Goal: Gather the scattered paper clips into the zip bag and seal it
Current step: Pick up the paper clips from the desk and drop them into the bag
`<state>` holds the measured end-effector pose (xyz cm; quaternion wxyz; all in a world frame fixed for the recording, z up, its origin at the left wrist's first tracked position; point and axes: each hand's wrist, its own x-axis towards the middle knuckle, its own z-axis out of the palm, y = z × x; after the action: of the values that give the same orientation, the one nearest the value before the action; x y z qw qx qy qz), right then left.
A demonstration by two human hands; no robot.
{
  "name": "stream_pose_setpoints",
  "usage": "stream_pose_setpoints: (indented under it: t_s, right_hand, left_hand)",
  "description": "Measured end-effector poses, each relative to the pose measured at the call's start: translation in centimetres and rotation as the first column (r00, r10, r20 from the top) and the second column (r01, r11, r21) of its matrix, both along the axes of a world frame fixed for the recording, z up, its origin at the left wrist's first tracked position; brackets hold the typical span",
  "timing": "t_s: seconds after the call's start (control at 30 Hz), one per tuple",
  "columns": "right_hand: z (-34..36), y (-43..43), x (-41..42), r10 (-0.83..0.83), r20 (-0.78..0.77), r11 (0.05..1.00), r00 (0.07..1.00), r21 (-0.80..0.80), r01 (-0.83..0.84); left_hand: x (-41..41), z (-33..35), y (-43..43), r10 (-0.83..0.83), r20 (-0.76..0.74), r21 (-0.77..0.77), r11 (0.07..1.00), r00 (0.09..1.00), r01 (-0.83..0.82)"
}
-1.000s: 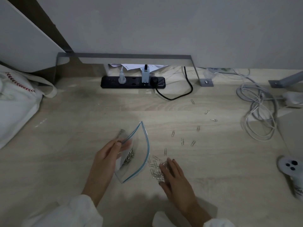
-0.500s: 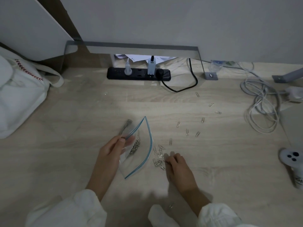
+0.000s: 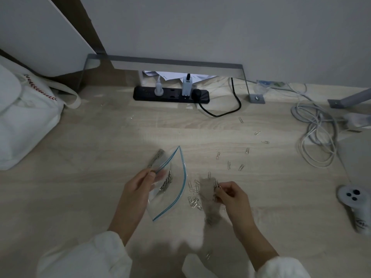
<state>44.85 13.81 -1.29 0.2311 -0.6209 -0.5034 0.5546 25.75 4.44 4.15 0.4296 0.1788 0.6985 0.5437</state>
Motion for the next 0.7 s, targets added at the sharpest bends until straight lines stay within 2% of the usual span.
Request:
stream_pose_setpoints:
  t_s: [0.17,0.23,0.3,0.43,0.57,0.7]
  right_hand:
    - [6.5,-1.0,-2.0,0.02,-0.307,1.0,0.951,-0.001,-0.022]
    - [7.9,-1.4,-3.1,0.056,-0.362,0.998,0.931,0.013,-0.055]
    - [8.4,-1.8,-4.5,0.112,-0.346,0.994,0.932,0.048,-0.102]
    - [8.1,-2.5,-6.4,0.207,-0.19,0.973,0.96,0.141,-0.182]
    - [8.4,-2.6,-6.4,0.319,-0.115,0.938,0.941,0.178,-0.296]
    - [8.5,-1.5,-4.7,0.196,-0.096,0.957,0.976,0.238,-0.169]
  left_hand:
    - [0.3,0.1,0.7,-0.014,-0.002,-0.011,1.0,1.0,0.014]
    - [0.5,0.1,1.0,-0.005,0.0,-0.009,1.0,1.0,0.005]
    - [0.6,0.2,1.2,-0.009,0.001,-0.009,1.0,1.0,0.009]
    - [0.7,0.4,1.3,-0.007,0.02,-0.008,1.0,1.0,0.007]
    - [0.3,0.3,1.3,-0.006,-0.015,-0.032,0.999,1.0,0.005]
    - [0.1,0.1,1.4,-0.012,-0.01,-0.038,0.999,1.0,0.012]
